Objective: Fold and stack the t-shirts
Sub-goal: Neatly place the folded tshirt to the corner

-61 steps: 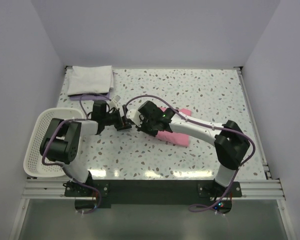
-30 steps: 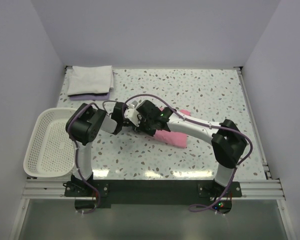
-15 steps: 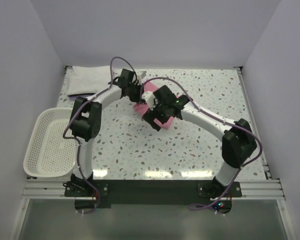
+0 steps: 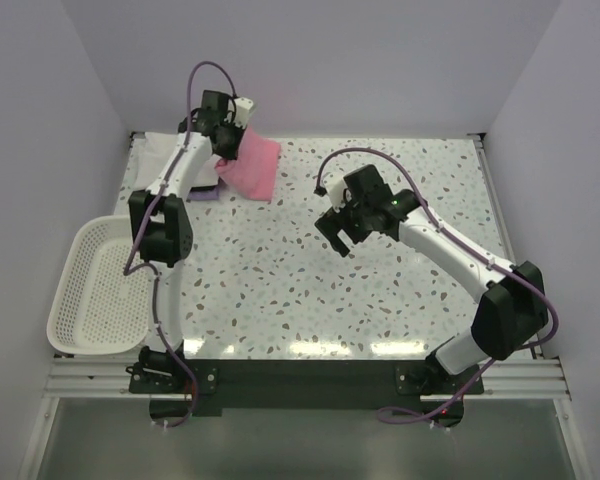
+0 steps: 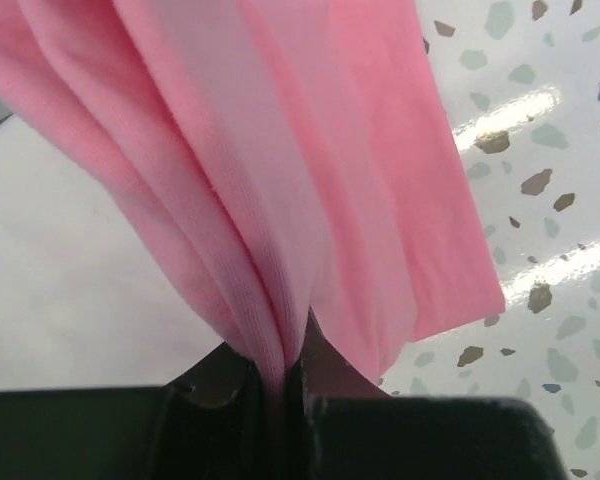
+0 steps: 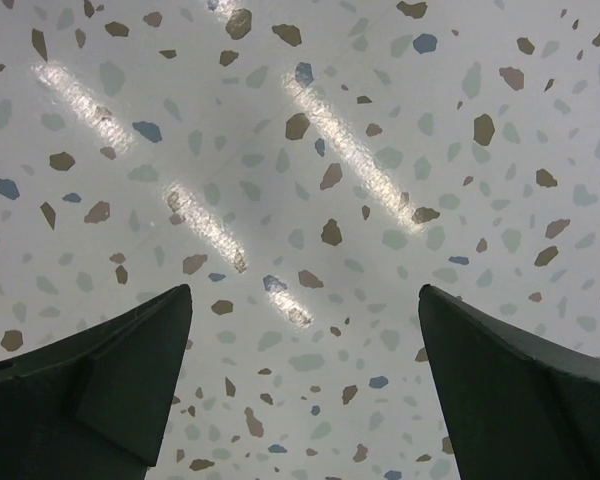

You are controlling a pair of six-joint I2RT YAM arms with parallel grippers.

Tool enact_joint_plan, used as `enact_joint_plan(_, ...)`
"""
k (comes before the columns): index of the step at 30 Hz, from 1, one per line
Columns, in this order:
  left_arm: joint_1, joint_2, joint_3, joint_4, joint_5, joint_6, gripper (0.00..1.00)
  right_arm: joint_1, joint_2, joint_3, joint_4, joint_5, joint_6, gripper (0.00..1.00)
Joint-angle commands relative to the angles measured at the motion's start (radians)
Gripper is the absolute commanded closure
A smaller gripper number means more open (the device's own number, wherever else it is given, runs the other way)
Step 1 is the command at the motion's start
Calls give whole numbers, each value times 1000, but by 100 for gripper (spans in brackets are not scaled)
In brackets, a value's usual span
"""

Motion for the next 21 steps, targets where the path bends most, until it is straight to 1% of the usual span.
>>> enact_joint_plan(1, -19, -79, 10, -9, -103, 110, 100, 0, -16, -9, -5, 3, 5, 1)
enact_joint_plan(3, -15, -106, -3, 7, -139, 124, 100, -1, -17, -9, -3, 0, 9, 1)
enact_joint_plan(10, -8, -224, -53, 9, -137, 123, 100, -1, -27, -13, -6, -5, 2, 1)
enact_joint_plan(17, -8, -270, -63, -25, -144, 107, 100, -1, -51, -23, -8, -8, -1, 1)
enact_joint_plan(21, -8, -284, -44, -35, -124, 91, 100, -1, -74, -36, -6, -5, -7, 1)
